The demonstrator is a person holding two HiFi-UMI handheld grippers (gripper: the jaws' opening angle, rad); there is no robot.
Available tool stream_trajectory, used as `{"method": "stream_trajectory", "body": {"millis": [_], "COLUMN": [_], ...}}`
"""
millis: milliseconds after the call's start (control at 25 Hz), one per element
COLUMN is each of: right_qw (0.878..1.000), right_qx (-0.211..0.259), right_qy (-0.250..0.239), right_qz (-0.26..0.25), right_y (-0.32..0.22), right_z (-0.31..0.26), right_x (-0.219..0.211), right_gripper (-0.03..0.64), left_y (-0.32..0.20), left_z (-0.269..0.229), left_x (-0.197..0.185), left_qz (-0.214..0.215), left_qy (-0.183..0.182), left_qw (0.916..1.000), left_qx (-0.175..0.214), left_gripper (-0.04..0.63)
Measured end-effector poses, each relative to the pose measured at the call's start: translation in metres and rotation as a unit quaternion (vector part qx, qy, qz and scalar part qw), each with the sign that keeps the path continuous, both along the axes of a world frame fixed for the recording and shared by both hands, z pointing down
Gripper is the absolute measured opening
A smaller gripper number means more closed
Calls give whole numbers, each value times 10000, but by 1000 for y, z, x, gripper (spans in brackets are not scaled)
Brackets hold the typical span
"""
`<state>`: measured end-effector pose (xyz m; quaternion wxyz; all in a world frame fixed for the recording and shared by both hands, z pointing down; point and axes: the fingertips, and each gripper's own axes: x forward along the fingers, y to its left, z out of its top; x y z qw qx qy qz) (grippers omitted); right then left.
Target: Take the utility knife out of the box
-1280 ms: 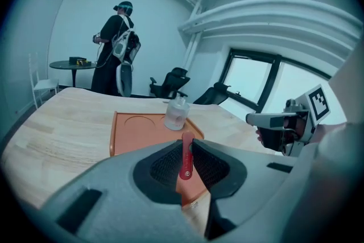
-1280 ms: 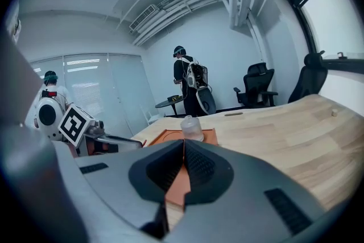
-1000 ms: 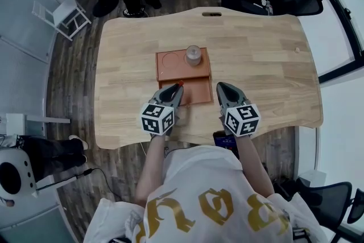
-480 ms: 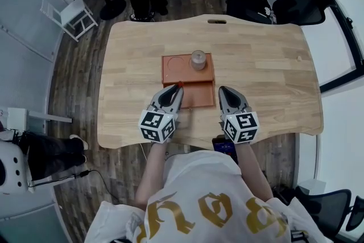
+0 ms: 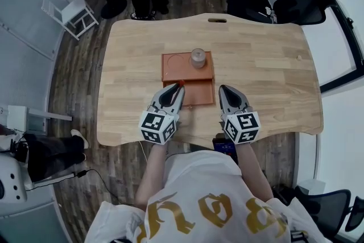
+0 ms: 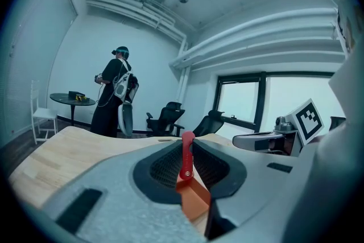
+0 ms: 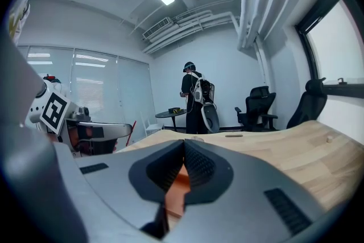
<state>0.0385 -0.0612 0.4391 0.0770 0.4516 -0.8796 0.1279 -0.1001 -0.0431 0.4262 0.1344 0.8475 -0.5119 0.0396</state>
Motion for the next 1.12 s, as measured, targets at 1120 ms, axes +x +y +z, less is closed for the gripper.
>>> {"method": "stream_trajectory", "body": {"millis": [1120], "right_qw": [9999], "right_qx": [-60], "right_qy": [104], "right_qz": [-57], "right_y": [1], "right_z": [8], "right_x": [-2], "right_gripper": [11], "left_y": [-2], "left_z": [10], "left_x": [1], "left_qz": [94], "left_qy": [-55], "left_qw": [9998], "left_qx": [-172], "left_gripper": [55]}}
